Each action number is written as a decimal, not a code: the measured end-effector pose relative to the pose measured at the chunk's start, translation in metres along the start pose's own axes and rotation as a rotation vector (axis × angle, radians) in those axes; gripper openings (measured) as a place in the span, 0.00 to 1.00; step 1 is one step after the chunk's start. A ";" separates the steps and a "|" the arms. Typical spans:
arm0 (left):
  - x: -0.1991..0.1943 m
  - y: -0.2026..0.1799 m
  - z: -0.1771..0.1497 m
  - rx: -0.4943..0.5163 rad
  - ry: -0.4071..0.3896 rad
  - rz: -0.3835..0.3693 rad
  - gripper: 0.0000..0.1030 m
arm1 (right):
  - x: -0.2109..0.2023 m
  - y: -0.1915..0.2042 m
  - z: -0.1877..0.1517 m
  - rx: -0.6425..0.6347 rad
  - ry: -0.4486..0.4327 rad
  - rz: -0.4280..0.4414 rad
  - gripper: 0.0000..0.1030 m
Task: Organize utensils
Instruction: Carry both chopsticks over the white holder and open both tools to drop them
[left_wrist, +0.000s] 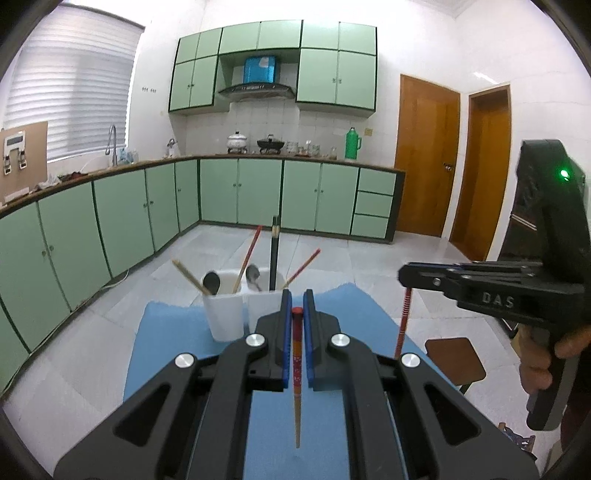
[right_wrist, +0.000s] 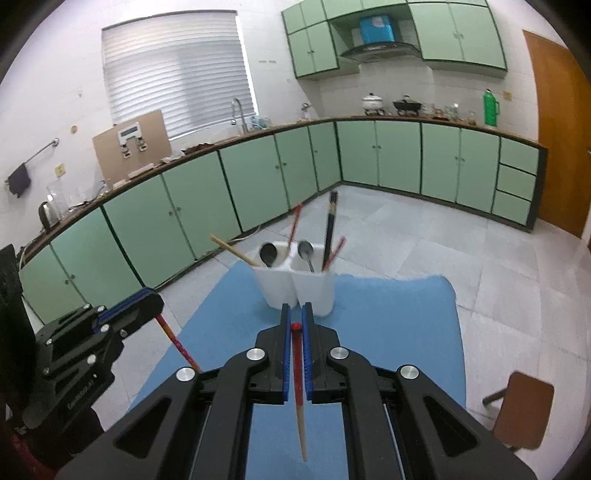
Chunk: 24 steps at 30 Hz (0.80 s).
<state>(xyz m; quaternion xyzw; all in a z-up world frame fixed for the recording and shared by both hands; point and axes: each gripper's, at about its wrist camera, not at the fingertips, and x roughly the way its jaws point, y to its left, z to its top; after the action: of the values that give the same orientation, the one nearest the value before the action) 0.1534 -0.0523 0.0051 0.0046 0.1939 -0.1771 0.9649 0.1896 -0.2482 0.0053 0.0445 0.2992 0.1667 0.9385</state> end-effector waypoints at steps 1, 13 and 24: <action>0.000 0.000 0.004 0.003 -0.008 -0.002 0.05 | 0.000 0.001 0.007 -0.004 -0.006 0.010 0.06; 0.020 0.024 0.089 0.027 -0.172 0.065 0.05 | 0.007 0.006 0.111 -0.046 -0.164 0.011 0.05; 0.099 0.053 0.148 0.038 -0.237 0.128 0.05 | 0.069 0.000 0.167 -0.060 -0.261 -0.061 0.05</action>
<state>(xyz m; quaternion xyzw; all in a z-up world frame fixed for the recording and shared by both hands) 0.3116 -0.0481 0.1015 0.0144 0.0743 -0.1183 0.9901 0.3384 -0.2218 0.1042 0.0283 0.1705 0.1396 0.9750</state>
